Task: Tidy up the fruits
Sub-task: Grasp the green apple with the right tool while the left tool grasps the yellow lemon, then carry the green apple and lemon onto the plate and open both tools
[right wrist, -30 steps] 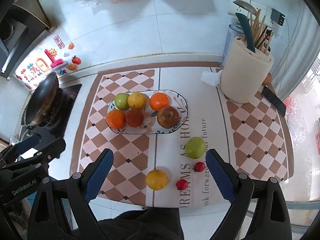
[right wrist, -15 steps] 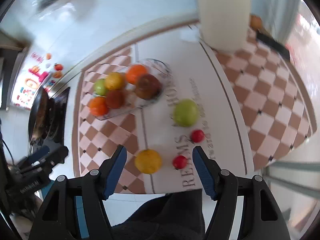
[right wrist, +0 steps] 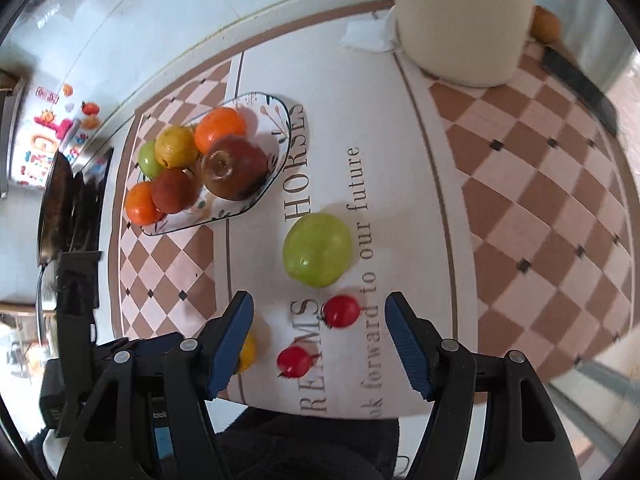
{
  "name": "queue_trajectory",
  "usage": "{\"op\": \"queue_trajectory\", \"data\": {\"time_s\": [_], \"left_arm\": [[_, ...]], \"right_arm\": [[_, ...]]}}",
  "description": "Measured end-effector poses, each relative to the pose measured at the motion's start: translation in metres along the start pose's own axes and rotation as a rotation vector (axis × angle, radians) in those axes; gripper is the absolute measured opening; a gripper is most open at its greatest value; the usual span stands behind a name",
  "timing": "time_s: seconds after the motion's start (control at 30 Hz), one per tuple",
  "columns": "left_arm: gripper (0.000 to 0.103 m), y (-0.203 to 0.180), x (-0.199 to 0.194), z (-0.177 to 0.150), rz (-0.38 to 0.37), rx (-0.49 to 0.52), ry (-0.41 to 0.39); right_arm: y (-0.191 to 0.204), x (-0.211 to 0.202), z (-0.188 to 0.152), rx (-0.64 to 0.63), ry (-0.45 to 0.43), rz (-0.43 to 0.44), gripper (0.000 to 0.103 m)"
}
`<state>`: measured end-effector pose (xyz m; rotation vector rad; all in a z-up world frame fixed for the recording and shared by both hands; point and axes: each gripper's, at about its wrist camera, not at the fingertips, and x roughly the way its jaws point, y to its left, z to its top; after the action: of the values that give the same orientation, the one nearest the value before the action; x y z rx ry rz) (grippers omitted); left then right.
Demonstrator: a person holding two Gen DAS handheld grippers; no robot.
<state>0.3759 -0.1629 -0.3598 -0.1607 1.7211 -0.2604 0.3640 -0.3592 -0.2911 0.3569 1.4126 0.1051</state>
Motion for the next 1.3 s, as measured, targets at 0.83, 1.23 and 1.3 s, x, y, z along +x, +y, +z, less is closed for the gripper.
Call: {"op": "queue_trajectory", "data": {"time_s": [0.83,1.23,1.3], "left_arm": [[0.055,0.027,0.007,-0.009,0.133,-0.16,-0.06],[0.055,0.022,-0.075,0.034,-0.089,-0.281,-0.206],[0.055,0.023,-0.084,0.048,-0.095,-0.303,-0.236]], "right_arm": [[0.041,0.108,0.044,-0.309,0.16,0.021,0.06],[0.033,0.068,0.056,-0.192,0.102,0.165,0.06],[0.031,0.06,0.069,-0.171,0.08,0.185,0.06]]}}
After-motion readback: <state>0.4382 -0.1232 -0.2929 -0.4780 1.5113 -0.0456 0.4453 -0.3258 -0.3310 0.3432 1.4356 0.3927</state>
